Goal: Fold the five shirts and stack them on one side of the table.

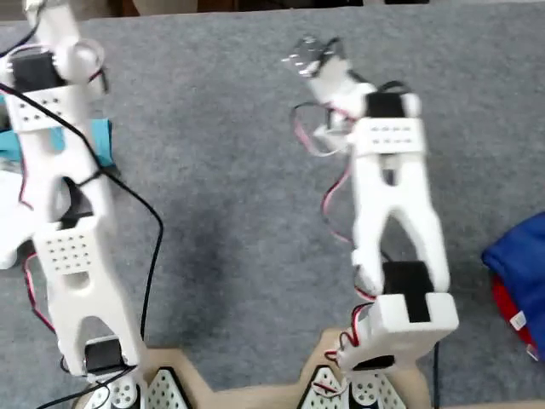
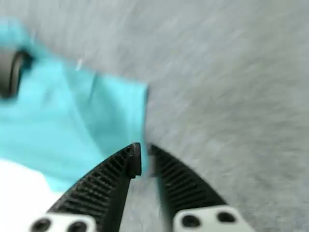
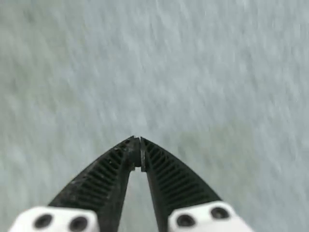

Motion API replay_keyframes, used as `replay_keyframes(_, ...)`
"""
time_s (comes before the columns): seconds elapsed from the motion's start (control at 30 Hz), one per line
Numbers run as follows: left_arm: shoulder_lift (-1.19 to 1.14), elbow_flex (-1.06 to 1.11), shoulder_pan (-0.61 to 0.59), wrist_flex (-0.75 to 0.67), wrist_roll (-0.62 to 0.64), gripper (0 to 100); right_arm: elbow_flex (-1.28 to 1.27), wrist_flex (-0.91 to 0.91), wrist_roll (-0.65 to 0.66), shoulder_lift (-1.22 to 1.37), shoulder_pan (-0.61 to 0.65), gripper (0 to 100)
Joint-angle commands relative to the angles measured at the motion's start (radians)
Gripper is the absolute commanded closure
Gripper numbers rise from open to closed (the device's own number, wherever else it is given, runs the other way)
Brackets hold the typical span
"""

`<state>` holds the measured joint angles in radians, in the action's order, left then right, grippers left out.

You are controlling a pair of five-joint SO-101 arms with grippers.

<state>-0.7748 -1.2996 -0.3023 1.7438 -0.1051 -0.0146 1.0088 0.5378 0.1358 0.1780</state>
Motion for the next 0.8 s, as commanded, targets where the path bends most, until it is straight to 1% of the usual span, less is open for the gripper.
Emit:
replay_keyframes(0.0,-0.048,0.075,-0.080,-0.055,0.189,86,-0.122,-0.347,-0.133,-0.008,0.157,99.1)
replay_keyframes(0.03,-0.062,0.064,-0.098,-0.072,0.227,85,-0.148,-0.420,-0.166,0.012,0.185,99.1)
replay_keyframes(0.1,-0.079,0.009,-0.133,-0.078,0.216,85,-0.168,-0.525,-0.232,0.062,0.220,99.2)
replay_keyframes(0.13,-0.088,-0.028,-0.153,-0.071,0.212,85,-0.168,-0.542,-0.259,0.085,0.232,99.2)
replay_keyframes(0.23,-0.090,-0.060,-0.189,-0.051,0.126,85,-0.142,-0.531,-0.305,0.147,0.240,99.2)
replay_keyframes(0.33,-0.090,-0.048,-0.195,-0.046,0.068,84,-0.111,-0.525,-0.304,0.200,0.220,99.2)
replay_keyframes(0.4,-0.105,-0.003,-0.190,-0.055,0.089,80,-0.087,-0.499,-0.304,0.228,0.211,99.2)
replay_keyframes(0.43,-0.133,0.038,-0.189,-0.098,0.120,80,-0.073,-0.483,-0.302,0.239,0.206,99.2)
replay_keyframes(0.5,-0.193,0.110,-0.189,-0.198,0.140,80,-0.053,-0.459,-0.302,0.252,0.200,99.2)
replay_keyframes(0.57,-0.228,0.112,-0.199,-0.213,0.140,80,-0.044,-0.454,-0.302,0.262,0.196,99.2)
replay_keyframes(0.67,-0.242,0.058,-0.218,-0.207,0.141,85,-0.041,-0.454,-0.302,0.265,0.194,99.2)
replay_keyframes(0.7,-0.243,0.044,-0.219,-0.207,0.147,88,-0.041,-0.454,-0.302,0.266,0.194,99.2)
replay_keyframes(0.77,-0.245,0.031,-0.212,-0.207,0.149,99,-0.041,-0.457,-0.302,0.266,0.194,99.2)
